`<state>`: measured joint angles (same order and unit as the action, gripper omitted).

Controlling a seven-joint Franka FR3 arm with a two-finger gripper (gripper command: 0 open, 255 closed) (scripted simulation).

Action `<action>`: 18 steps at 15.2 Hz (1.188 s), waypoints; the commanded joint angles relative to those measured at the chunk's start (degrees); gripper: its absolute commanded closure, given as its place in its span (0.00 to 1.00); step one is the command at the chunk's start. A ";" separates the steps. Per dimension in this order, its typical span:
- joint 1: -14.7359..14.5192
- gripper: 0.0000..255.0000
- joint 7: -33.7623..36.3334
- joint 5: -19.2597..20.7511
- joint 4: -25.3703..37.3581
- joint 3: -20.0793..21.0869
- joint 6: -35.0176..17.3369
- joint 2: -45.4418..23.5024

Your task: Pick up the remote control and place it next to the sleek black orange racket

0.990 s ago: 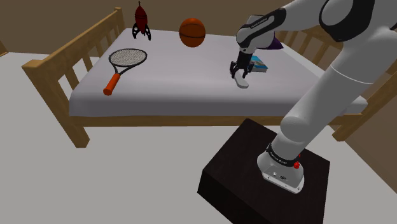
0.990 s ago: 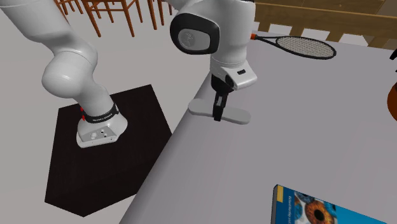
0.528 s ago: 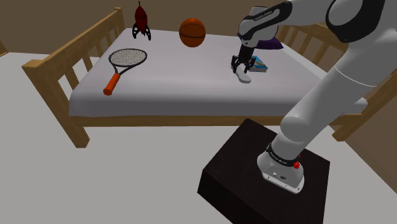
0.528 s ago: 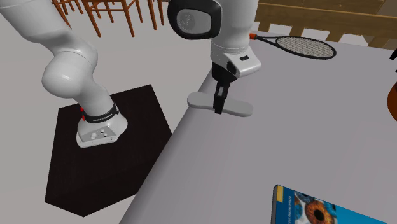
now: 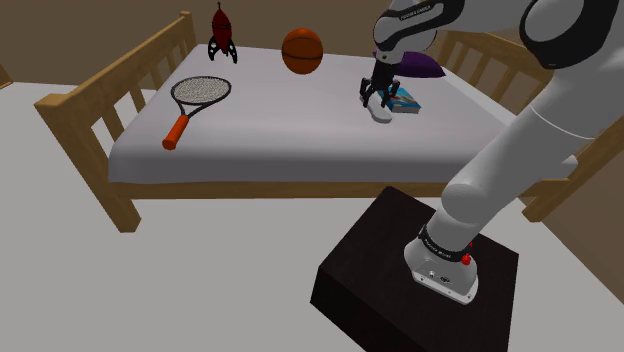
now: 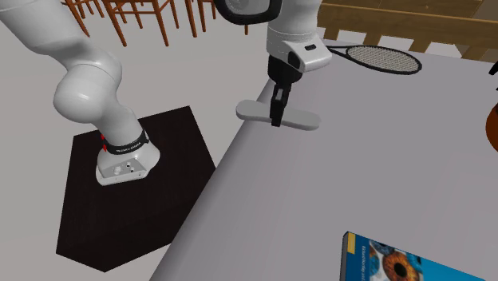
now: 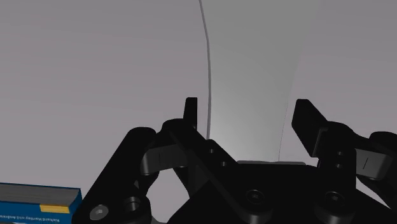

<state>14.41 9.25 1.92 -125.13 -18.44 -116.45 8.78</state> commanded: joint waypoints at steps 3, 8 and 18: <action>-2.59 1.00 5.38 -0.91 0.99 3.24 -0.16 -1.19; -5.77 1.00 11.68 -2.03 3.69 6.96 0.03 -3.74; -11.84 1.00 23.41 -3.48 14.06 13.25 1.61 -12.41</action>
<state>3.07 31.61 -1.50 -112.27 -5.66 -115.30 -2.91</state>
